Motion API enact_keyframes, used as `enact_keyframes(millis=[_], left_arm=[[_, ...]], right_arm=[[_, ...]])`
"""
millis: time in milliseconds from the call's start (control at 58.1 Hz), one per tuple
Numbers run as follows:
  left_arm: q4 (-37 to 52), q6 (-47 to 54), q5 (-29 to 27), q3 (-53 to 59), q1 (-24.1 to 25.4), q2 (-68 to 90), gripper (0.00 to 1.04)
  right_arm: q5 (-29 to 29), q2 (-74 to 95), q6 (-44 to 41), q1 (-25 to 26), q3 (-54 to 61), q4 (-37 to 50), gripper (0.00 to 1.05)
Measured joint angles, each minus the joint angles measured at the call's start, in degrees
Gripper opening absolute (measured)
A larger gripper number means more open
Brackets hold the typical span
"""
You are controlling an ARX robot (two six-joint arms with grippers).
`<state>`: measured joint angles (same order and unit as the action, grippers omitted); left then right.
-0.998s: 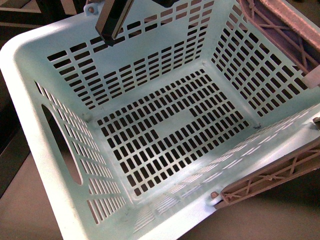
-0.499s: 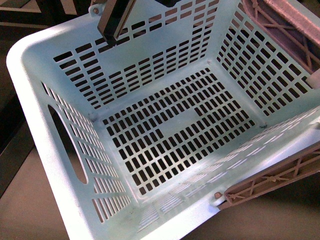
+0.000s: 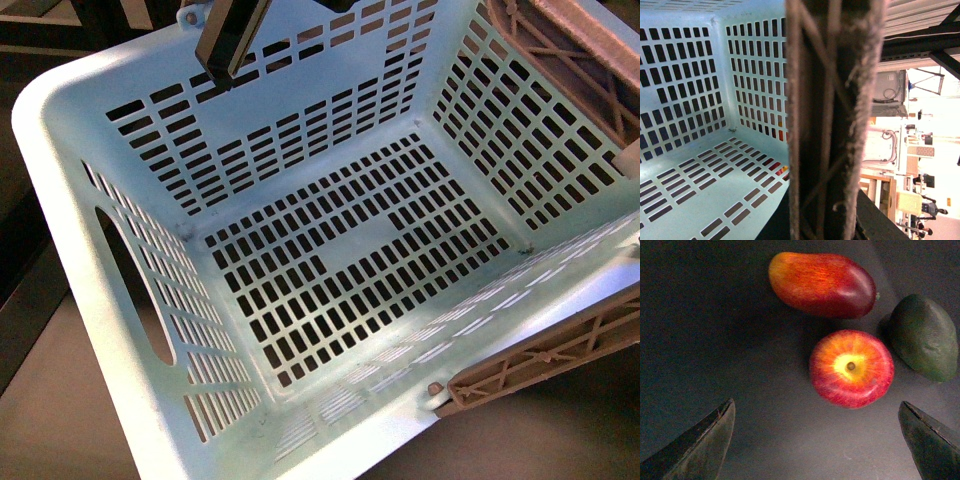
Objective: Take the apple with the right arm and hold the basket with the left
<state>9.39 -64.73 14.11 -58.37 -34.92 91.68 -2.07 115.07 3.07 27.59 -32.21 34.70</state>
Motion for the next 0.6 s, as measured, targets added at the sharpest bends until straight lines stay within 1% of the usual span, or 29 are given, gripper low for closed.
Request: enact_keyframes(millis=[224,602], left_arm=[[0.0,0.0,0.3,0.0,0.0,0.0,0.07],[0.0,0.0,0.2,0.0,0.0,0.0,0.07]], right_arm=[[-0.7,7.1,-3.4,1.3,-3.6,1.9,0.96],[-1.3,14.1,-3.7,4.1,-9.7,0.4,0.96]])
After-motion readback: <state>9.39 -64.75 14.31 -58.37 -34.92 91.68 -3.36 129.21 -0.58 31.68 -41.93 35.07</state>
